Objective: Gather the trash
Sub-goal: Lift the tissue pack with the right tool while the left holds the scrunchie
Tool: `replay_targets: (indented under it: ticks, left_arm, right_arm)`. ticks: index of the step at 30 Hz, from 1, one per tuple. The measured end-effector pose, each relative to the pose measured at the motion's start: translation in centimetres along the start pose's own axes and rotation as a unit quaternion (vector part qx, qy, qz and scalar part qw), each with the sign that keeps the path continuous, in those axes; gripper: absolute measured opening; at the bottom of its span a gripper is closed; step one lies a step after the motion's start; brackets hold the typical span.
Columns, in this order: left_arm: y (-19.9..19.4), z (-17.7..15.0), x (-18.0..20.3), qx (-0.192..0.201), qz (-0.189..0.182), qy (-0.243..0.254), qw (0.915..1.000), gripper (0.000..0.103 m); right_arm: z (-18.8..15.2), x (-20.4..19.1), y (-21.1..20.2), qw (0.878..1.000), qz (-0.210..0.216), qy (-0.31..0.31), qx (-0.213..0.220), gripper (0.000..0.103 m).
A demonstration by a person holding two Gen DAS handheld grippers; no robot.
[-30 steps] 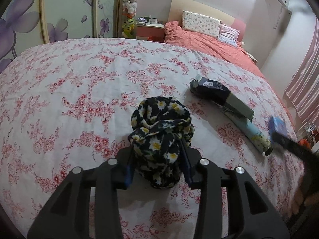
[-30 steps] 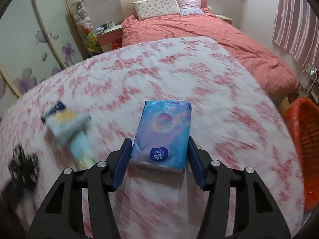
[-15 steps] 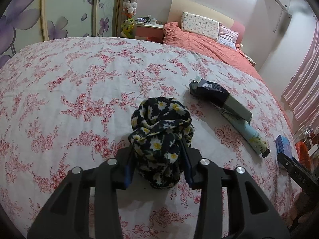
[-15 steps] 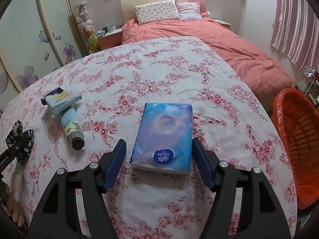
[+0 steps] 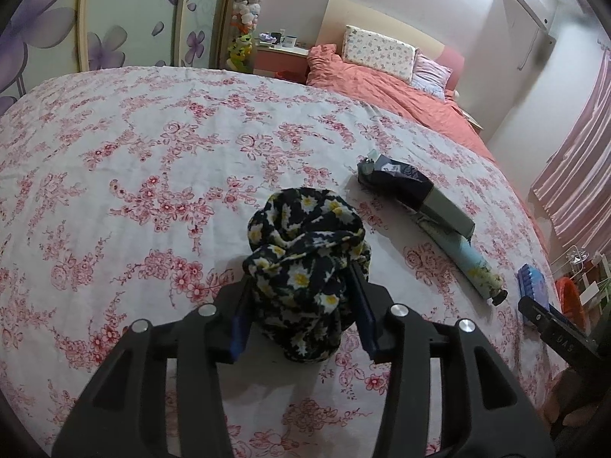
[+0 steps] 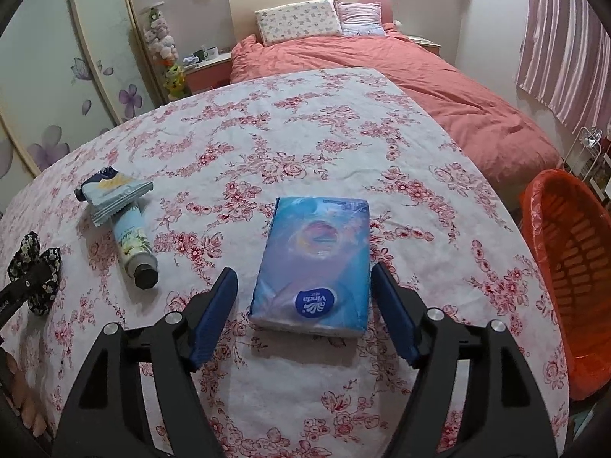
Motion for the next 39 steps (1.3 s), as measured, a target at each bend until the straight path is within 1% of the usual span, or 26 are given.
replay_targets:
  ticks: [33,34,35,37,39]
  left_arm:
    - [-0.07,0.01,0.0,0.001,-0.002,-0.002,1.0,0.048]
    - [-0.05,0.01,-0.03,0.001,-0.001,-0.003,1.0,0.048]
    - [-0.07,0.02,-0.04,0.002,-0.001,-0.003,1.0,0.047]
    - [-0.06,0.03,0.04,0.002,0.003,-0.001,1.0,0.04]
    - [-0.07,-0.03,0.26,0.001,0.004,0.004,1.0,0.029]
  right_arm:
    - [0.1,0.11,-0.17,1.0,0.007,0.007,0.002,0.073]
    - [0.14,0.16,-0.23,1.0,0.004,0.008,0.004,0.07]
    - [0.18,0.34,-0.31,1.0,-0.003,0.011,0.006,0.061]
    - [0.32,0.49,-0.43,1.0,0.001,0.023,0.01,0.053]
    - [0.4,0.49,-0.45,0.999,0.01,0.032,0.012,0.052]
Point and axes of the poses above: each gripper's, at about its wrist camera, not at the fingertips, and y roughly the way its jaws point, x to its right, z to its top, the point moved 10 cm from there along y, roughly the way its jaws point, and after that the axes turned 12 degrees about x, right-handed, at the moved point
